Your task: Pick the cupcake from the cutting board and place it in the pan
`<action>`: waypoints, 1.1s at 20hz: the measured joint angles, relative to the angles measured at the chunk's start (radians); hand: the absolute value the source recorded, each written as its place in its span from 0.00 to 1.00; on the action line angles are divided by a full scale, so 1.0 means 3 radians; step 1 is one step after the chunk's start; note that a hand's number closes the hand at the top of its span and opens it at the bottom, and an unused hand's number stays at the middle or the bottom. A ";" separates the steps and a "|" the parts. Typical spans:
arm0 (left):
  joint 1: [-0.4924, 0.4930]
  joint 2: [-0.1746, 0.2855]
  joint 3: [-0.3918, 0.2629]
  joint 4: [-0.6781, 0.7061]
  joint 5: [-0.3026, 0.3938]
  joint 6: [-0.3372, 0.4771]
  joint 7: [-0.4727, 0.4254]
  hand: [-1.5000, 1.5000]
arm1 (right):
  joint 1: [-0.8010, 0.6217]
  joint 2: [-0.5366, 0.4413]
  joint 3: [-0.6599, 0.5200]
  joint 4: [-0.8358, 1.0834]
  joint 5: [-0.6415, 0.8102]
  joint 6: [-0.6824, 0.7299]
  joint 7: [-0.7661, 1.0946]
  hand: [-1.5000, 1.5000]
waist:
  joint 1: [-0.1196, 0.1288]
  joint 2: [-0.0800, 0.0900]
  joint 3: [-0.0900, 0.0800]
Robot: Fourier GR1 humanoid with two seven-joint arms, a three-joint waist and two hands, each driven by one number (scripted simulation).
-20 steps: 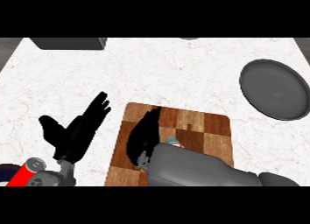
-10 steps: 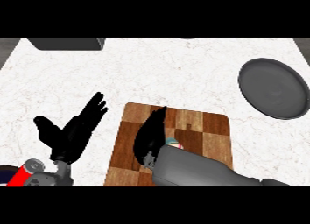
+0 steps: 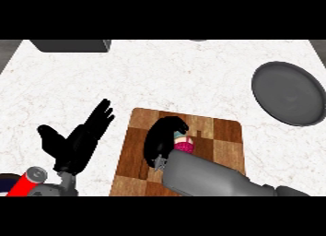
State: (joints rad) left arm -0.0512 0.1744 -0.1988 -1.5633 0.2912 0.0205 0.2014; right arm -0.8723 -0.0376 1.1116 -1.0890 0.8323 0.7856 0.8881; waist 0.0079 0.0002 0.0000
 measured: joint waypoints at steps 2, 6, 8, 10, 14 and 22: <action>-0.0019 -0.0002 0.0032 0.0007 -0.0008 -0.0005 0.0019 0.50 | 0.0032 -0.0010 0.0045 -0.0007 0.0149 -0.0011 -0.0084 1.00 | -0.0003 0.0000 0.0000; -0.0028 -0.0047 0.0053 0.0066 -0.0049 -0.0022 -0.0038 0.50 | 0.0067 -0.0104 0.0025 -0.0092 0.0376 -0.0091 -0.0262 1.00 | -0.0015 -0.0001 0.0000; -0.0034 -0.0035 0.0081 0.0040 -0.0029 -0.0015 -0.0001 0.50 | 0.0264 -0.0275 -0.0071 -0.0335 0.0365 -0.0387 -0.0305 1.00 | -0.0068 -0.0012 0.0004; 0.0002 -0.0033 0.0112 0.0036 -0.0027 0.0010 -0.0015 0.50 | 0.0489 -0.0391 -0.0246 -0.0587 0.0287 -0.0711 -0.0346 1.00 | -0.0139 -0.0027 0.0010; 0.0080 0.0002 0.0192 -0.0001 0.0000 0.0041 -0.0014 0.50 | 0.0967 -0.0668 -0.0575 -0.1159 0.0147 -0.1395 -0.0459 1.00 | -0.0275 -0.0053 0.0020; 0.0207 0.0021 0.0220 -0.0065 0.0025 0.0015 -0.0051 0.50 | 0.1696 -0.1420 -0.1146 -0.2538 0.0190 -0.2595 -0.0678 1.00 | -0.0320 -0.0067 0.0015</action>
State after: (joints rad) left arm 0.0108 0.1807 -0.1327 -1.5826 0.2988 0.0249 0.1860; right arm -0.3636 -0.4636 0.7679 -1.8505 0.8894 0.0072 0.6848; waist -0.0881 -0.0199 0.0045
